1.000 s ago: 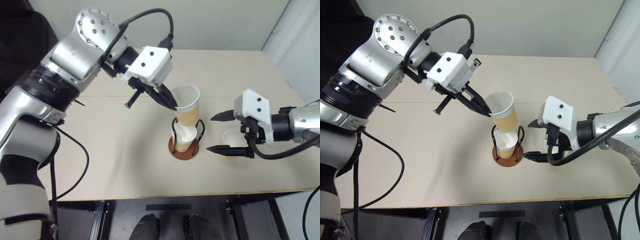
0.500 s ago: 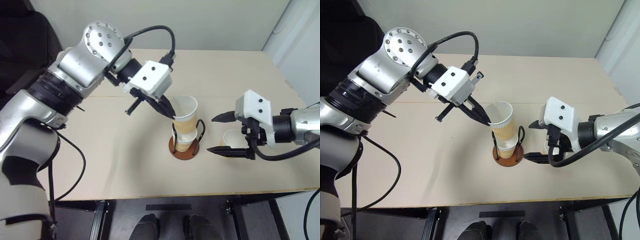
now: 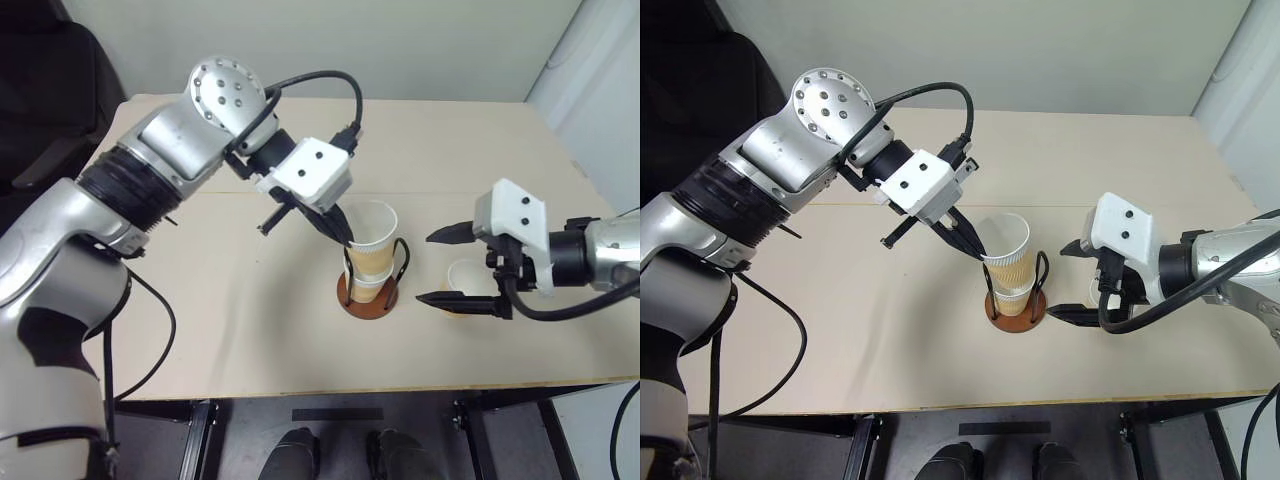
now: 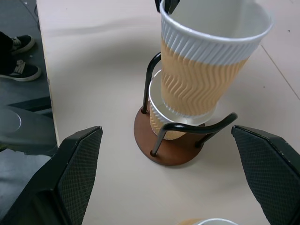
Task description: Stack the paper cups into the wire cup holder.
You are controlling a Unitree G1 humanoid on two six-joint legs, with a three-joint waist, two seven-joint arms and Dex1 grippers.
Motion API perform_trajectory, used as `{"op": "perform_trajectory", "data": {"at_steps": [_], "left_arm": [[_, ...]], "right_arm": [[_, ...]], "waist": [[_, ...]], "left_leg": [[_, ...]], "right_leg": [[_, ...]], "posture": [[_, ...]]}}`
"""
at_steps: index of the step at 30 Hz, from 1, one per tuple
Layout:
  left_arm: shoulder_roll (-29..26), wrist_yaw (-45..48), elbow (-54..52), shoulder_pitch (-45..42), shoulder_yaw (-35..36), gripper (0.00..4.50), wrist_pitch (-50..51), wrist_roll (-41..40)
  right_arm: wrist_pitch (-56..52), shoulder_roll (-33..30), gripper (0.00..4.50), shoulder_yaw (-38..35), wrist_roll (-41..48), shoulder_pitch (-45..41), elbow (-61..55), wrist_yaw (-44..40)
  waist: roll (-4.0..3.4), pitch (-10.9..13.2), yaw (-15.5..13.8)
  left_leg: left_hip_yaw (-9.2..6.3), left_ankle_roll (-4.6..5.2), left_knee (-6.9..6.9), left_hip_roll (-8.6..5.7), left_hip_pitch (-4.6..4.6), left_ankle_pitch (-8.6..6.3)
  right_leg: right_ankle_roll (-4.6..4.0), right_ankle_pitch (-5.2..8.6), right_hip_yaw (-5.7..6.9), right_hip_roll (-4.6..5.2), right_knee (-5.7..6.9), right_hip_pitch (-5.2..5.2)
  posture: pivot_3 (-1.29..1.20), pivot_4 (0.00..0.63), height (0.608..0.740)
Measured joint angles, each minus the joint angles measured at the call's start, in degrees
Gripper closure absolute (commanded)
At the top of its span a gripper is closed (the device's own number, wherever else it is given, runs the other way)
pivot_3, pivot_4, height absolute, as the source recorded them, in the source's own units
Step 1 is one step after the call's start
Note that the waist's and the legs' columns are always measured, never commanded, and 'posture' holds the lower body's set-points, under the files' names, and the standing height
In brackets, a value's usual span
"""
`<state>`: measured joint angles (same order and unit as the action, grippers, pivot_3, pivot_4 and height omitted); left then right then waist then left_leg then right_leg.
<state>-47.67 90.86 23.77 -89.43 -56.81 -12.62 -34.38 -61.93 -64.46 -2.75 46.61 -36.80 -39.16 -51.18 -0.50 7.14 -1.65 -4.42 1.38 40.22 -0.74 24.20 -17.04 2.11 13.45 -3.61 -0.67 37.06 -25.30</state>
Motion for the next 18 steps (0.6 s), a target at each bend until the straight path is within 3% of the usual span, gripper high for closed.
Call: {"op": "perform_trajectory", "data": {"at_steps": [1, 5, 14, 15, 18], "left_arm": [[0.2, 0.0, 0.1, -0.2, -0.2, 4.48, -0.1, 0.1], [2.1, 0.0, 1.8, -0.3, -0.1, 3.6, -0.7, 1.8], [4.5, 0.0, 3.7, -0.3, 2.2, 0.27, -0.8, 2.5], [5.2, 0.0, 3.9, -0.3, 3.0, 0.04, -0.6, 2.5], [7.7, 0.0, 4.9, -0.3, 6.7, 0.04, 0.9, 3.3]], "right_arm": [[0.0, 0.0, 0.0, 0.0, 0.1, 0.0, 0.0, 0.0], [-0.1, 0.0, 0.0, -0.1, 0.5, 0.0, 0.0, 0.4], [-0.3, -0.4, 0.0, -0.1, 0.7, 0.1, 0.0, 0.8], [-0.3, -0.4, 0.0, -0.1, 0.7, 0.1, 0.0, 0.8], [-0.3, -0.6, 0.0, -0.3, 0.7, 0.3, 0.0, 0.9]], "waist": [[0.0, 0.0, 0.0], [0.01, 0.0, -0.1], [0.01, 0.0, -0.2], [0.0, 0.0, -0.2], [0.01, 0.0, -0.3]], "left_leg": [[0.03, 0.0, -0.01, -0.02, 0.0, 0.0], [0.02, 0.0, 0.03, -0.01, 0.01, 0.0], [0.0, 0.01, 0.08, -0.02, 0.05, -0.01], [0.04, 0.01, 0.09, -0.04, 0.05, -0.01], [0.06, 0.02, 0.12, -0.06, 0.07, -0.01]], "right_leg": [[0.0, 0.0, 0.03, -0.02, -0.01, 0.0], [0.01, 0.0, 0.01, 0.0, 0.01, 0.0], [0.04, -0.02, 0.03, -0.01, 0.01, 0.0], [0.04, -0.02, 0.05, -0.03, 0.0, 0.0], [0.05, -0.02, 0.07, -0.04, 0.0, 0.0]], "posture": [[0.0, 0.15, 0.74], [0.0, 0.15, 0.74], [0.0, 0.15, 0.74], [0.0, 0.15, 0.74], [0.0, 0.15, 0.74]]}}
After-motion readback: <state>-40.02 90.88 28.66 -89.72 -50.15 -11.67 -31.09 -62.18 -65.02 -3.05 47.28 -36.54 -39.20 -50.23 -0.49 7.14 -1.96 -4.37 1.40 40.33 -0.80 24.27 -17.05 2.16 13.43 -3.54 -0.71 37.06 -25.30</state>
